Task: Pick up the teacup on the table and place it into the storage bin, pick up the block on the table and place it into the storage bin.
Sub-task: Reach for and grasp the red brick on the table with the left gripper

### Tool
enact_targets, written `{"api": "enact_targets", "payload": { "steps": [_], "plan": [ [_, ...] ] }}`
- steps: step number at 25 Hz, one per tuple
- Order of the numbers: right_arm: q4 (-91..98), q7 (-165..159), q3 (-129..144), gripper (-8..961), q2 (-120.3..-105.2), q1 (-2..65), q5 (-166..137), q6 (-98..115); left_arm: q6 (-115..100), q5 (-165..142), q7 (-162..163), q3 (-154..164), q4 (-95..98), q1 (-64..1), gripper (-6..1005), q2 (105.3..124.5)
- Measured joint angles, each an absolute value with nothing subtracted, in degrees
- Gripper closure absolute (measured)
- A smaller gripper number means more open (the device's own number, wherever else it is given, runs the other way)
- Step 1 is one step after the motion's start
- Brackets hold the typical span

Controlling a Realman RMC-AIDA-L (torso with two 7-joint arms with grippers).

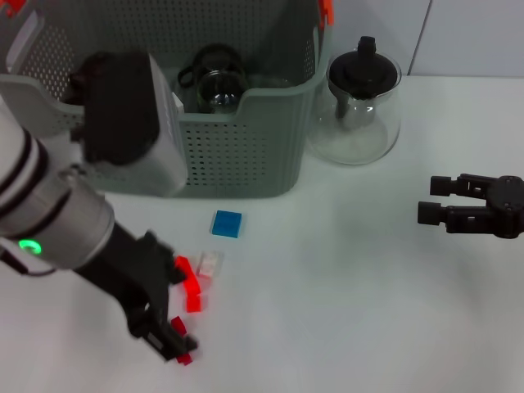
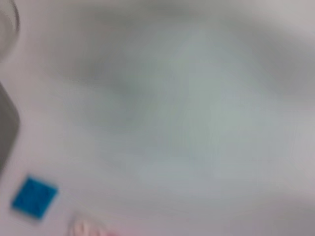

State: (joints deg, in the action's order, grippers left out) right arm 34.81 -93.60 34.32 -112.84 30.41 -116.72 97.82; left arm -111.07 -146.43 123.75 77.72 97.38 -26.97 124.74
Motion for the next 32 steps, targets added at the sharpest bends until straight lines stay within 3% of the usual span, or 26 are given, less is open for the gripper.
{"api": "enact_targets", "payload": {
  "steps": [12,32],
  "plan": [
    [34.80,-94.21,34.09,9,-112.68,30.48,-116.58,97.79,-99.32,-155.73,128.62,90.62,82.31,-28.31,121,124.80],
    [34.80,-94.16,34.10,11,-112.50,30.32,-116.59,97.64,-92.71,-156.09,132.59,94.84,78.11,-28.30,128,124.80]
  ]
}}
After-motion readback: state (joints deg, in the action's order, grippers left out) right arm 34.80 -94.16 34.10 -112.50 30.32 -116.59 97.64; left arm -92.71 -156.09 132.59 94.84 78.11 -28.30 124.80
